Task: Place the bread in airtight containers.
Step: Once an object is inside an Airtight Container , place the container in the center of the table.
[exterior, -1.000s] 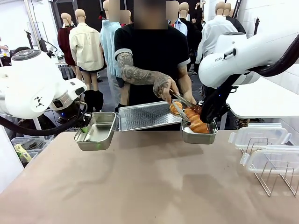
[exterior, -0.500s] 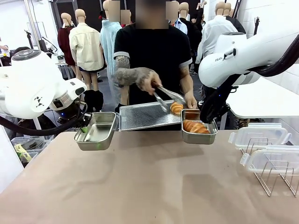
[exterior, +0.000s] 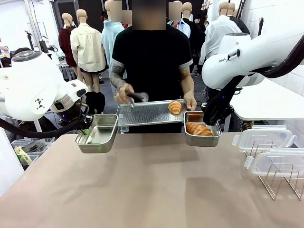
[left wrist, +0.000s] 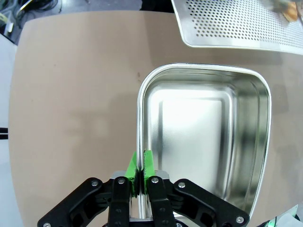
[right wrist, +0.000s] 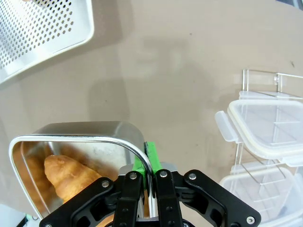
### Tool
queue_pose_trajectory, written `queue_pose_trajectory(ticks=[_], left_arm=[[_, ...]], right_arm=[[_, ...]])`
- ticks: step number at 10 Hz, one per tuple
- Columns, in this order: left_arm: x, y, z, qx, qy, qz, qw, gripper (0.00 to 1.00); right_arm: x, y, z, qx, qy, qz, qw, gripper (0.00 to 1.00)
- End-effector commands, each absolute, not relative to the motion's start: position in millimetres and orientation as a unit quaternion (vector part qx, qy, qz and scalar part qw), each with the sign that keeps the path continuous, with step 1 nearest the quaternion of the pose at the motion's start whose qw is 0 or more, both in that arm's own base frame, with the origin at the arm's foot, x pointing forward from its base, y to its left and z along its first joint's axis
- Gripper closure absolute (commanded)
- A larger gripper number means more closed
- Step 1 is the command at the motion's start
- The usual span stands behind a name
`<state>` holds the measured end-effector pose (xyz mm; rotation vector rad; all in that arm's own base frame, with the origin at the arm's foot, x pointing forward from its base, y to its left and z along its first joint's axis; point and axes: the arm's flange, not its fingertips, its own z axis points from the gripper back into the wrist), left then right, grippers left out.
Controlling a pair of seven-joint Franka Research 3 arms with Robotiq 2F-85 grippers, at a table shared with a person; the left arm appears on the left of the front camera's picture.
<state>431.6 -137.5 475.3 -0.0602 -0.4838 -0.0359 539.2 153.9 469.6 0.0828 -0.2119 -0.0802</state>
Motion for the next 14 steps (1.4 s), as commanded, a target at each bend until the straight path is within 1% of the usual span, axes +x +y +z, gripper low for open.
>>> queue_pose_trajectory(ticks=[1,14], left_arm=[[431.7,-135.1,477.8,-0.03,-0.244,-0.02,0.969,1.0],[431.7,-135.1,477.8,-0.03,-0.244,-0.02,0.969,1.0]], right_arm=[[534.9,153.5,469.5,0.044,-0.117,-0.039,0.991,1.0],[534.9,153.5,469.5,0.044,-0.117,-0.039,0.991,1.0]])
